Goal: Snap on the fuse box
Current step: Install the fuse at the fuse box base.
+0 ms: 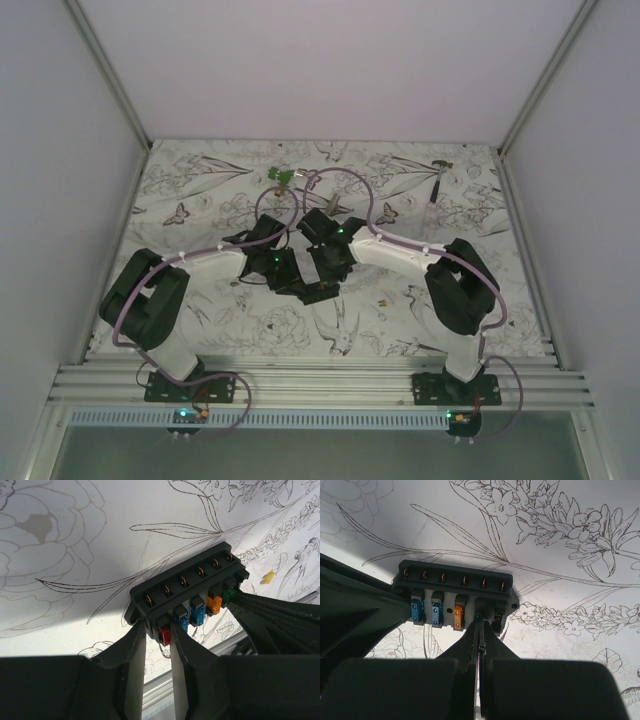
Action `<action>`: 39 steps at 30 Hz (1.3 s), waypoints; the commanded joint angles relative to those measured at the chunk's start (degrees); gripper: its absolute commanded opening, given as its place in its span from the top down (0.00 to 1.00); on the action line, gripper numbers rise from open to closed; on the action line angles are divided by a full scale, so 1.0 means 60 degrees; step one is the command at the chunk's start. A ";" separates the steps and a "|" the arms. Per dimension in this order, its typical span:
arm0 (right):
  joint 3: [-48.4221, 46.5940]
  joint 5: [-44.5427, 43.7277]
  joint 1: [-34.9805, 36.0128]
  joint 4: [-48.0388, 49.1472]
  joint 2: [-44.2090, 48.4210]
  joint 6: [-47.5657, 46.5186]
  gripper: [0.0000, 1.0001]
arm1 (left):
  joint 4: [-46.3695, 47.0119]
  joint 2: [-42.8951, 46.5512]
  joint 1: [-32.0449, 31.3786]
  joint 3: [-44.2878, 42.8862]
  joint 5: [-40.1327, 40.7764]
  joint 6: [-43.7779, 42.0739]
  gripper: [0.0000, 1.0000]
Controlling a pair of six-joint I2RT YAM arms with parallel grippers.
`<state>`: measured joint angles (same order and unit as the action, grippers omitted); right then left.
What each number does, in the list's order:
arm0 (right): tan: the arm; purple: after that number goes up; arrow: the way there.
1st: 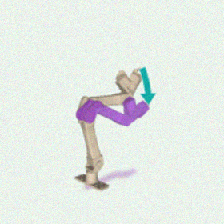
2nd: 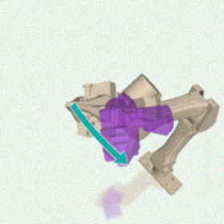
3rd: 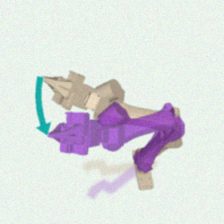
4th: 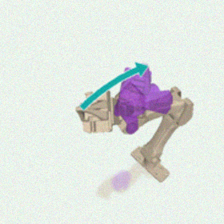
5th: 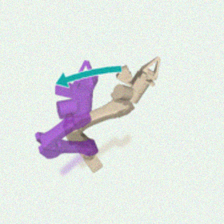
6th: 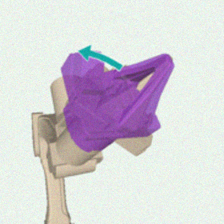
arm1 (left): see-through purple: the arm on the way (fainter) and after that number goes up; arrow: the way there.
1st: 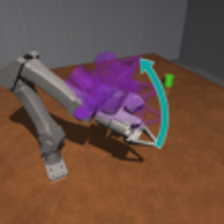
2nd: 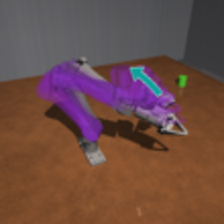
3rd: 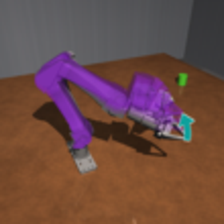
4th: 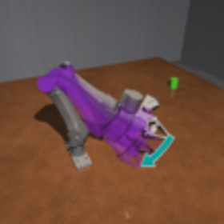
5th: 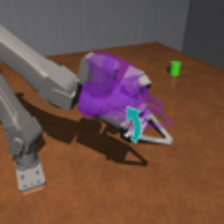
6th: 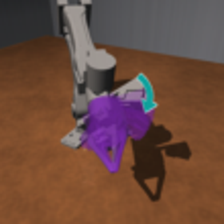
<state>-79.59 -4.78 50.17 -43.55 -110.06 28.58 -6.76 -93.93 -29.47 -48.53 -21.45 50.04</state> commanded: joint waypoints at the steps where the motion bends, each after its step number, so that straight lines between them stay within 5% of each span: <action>1: 0.1264 -0.0775 0.0192 0.0597 -0.0549 -0.0455 0.99 | -0.0231 -0.0065 -0.0009 0.0385 0.0348 0.0012 0.82; 13: 0.1551 0.0382 0.0200 0.1429 0.1902 -0.0199 0.86 | -0.0235 0.0404 -0.0024 0.0296 0.0578 0.0168 0.77; 26: 0.1614 -0.0281 -0.0039 0.2005 0.1937 0.0330 0.81 | -0.0313 0.0960 -0.0053 0.0195 0.0614 0.0236 0.60; 39: 0.1624 -0.0060 -0.0473 0.2366 0.1537 0.0400 0.83 | -0.0586 0.0441 -0.0053 -0.0075 0.0676 -0.0019 0.59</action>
<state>-69.08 -5.61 48.18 -32.01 -99.96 30.44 -7.66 -89.45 -29.63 -47.83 -17.82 50.96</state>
